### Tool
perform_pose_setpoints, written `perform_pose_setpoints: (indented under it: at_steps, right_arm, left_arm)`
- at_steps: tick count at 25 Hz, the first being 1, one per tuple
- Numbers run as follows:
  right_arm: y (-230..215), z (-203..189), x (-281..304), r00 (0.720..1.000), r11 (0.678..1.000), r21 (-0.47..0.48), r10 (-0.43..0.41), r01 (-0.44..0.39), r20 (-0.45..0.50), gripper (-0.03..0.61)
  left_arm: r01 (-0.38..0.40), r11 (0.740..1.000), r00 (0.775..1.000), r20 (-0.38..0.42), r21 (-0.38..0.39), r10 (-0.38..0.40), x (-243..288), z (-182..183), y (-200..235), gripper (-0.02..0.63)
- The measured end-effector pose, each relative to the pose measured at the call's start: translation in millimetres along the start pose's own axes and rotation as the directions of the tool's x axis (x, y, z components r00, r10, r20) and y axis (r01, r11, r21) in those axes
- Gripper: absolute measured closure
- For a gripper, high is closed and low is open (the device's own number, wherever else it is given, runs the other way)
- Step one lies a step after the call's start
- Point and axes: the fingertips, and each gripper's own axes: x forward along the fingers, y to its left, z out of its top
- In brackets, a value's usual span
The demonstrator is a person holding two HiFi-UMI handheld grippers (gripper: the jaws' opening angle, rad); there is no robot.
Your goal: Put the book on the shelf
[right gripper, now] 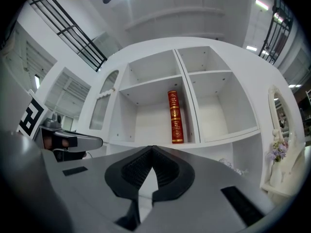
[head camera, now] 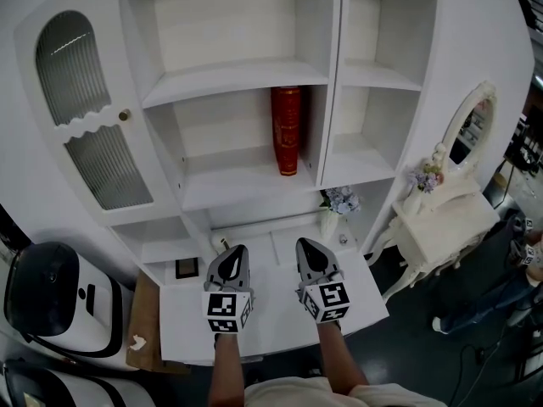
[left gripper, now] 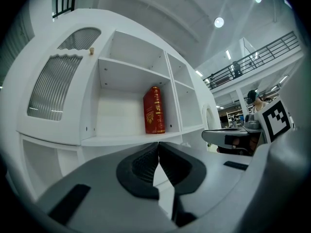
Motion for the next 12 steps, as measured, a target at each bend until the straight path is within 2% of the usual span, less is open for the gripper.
perform_pose_setpoints:
  at_steps: [12]
  right_arm:
    - [-2.9, -1.5, 9.9, 1.000, 1.000, 0.002, 0.010, -0.010, 0.002, 0.554]
  left_arm:
    - [-0.007, 1.000, 1.000, 0.011, -0.002, 0.008, 8.3, 2.5, 4.4, 0.597]
